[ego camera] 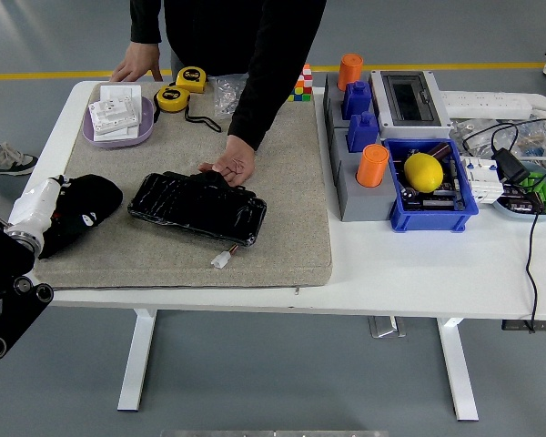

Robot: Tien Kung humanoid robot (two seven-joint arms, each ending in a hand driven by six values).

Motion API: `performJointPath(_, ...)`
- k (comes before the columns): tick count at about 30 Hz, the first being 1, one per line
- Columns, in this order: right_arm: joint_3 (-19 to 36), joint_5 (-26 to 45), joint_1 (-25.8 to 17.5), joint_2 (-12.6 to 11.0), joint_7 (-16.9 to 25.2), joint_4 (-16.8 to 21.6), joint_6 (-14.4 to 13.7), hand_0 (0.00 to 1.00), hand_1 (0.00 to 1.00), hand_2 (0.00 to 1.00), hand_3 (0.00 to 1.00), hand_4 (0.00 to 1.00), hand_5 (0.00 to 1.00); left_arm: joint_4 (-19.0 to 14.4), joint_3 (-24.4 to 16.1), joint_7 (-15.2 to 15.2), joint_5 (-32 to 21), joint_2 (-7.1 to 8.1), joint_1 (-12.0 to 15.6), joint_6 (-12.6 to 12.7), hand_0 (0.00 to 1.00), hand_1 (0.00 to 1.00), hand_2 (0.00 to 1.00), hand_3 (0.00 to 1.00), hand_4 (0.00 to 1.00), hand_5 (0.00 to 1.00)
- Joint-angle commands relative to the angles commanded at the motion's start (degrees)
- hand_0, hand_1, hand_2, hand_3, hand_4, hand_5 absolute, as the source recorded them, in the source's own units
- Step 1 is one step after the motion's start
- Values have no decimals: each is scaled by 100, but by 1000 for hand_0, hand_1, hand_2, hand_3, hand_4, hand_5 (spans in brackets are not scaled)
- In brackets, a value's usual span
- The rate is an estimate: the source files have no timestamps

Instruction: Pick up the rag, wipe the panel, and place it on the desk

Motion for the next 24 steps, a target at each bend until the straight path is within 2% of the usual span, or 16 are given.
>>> performJointPath(3,24,-13,-5,3,0,-1,1,739,697,703,617,998,535,27,9,-16,2,-6,5,60,522,535,668,702,619,177)
performJointPath(4,23,-14,-6,1,-1,-1,1,740,697,703,617,998,535,34,9,-19,-1,-5,8,68,476,449,620,652,565,157)
performJointPath(9,36,-32,-15,-4,-9,-4,0,740,697,703,617,998,535,47,11,-59,20,-6,28,163,476,449,620,652,565,157)
performJointPath(10,34,-35,-17,-6,-12,-6,1,740,697,703,617,998,535,44,15,-67,19,-6,30,184,414,349,562,531,437,106)
performJointPath(15,28,-38,-14,-7,-14,-4,-2,740,697,703,617,998,535,16,54,-131,-28,-3,26,350,414,349,562,531,437,106)
performJointPath(16,19,-35,-13,-8,-14,-4,-1,740,697,703,616,998,535,10,60,-143,-42,-5,25,370,363,302,531,481,262,2)
performJointPath(21,-7,-12,-15,-6,-7,-4,-3,740,697,703,616,998,535,3,89,-173,-93,-8,27,450,363,302,531,481,262,2)
performJointPath(22,-10,-9,-17,-6,-7,-5,-4,740,697,703,617,998,535,3,85,-164,-86,-10,29,447,332,257,501,451,164,2)
performJointPath(24,-18,-7,-20,-8,-8,-5,-3,740,697,703,617,998,535,3,89,-165,-106,-9,34,468,332,257,501,451,164,2)
